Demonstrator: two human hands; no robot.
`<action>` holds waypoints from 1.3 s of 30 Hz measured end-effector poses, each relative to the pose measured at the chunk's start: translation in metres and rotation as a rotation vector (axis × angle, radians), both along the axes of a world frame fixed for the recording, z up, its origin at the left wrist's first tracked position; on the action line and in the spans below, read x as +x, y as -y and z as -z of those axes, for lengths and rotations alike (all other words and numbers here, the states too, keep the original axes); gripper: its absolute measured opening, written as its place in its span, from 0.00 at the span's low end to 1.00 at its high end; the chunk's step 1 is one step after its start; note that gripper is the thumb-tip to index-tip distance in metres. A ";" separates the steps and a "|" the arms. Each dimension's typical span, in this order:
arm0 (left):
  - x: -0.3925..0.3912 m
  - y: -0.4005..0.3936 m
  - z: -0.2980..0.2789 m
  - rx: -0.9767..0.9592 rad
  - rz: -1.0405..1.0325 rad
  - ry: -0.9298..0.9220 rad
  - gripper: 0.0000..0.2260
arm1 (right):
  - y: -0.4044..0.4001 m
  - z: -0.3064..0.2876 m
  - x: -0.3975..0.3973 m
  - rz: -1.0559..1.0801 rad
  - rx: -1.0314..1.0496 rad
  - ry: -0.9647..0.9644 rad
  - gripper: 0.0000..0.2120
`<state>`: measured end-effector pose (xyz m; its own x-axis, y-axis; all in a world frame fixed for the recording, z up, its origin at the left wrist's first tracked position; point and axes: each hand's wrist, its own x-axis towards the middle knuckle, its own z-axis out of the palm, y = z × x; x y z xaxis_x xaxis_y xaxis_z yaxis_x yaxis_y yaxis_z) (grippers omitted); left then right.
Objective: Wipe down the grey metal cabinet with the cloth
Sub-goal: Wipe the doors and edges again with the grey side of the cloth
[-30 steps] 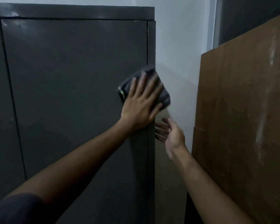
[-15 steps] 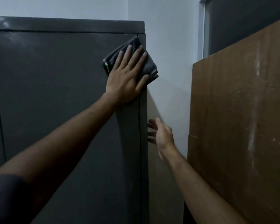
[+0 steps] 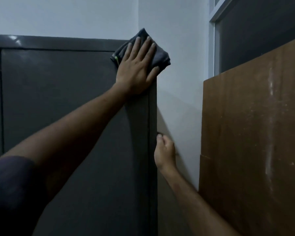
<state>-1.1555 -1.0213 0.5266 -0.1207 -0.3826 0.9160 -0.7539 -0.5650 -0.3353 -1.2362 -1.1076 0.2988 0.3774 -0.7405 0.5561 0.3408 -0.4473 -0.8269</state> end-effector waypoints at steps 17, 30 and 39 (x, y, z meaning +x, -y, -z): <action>0.030 -0.032 0.031 -0.066 -0.007 0.008 0.31 | -0.012 -0.049 0.028 0.278 -0.318 0.070 0.17; 0.108 -0.149 0.013 -0.366 -0.100 -0.314 0.35 | -0.018 -0.028 0.043 0.546 -0.503 0.019 0.30; 0.123 -0.159 0.169 0.153 -0.108 0.059 0.33 | -0.011 -0.023 0.050 0.614 -0.574 0.059 0.29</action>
<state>-1.0330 -0.8619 0.3576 -0.1232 -0.5300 0.8390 -0.6683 -0.5806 -0.4650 -1.1864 -1.0965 0.3219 -0.0419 -0.4008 0.9152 -0.0647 -0.9130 -0.4028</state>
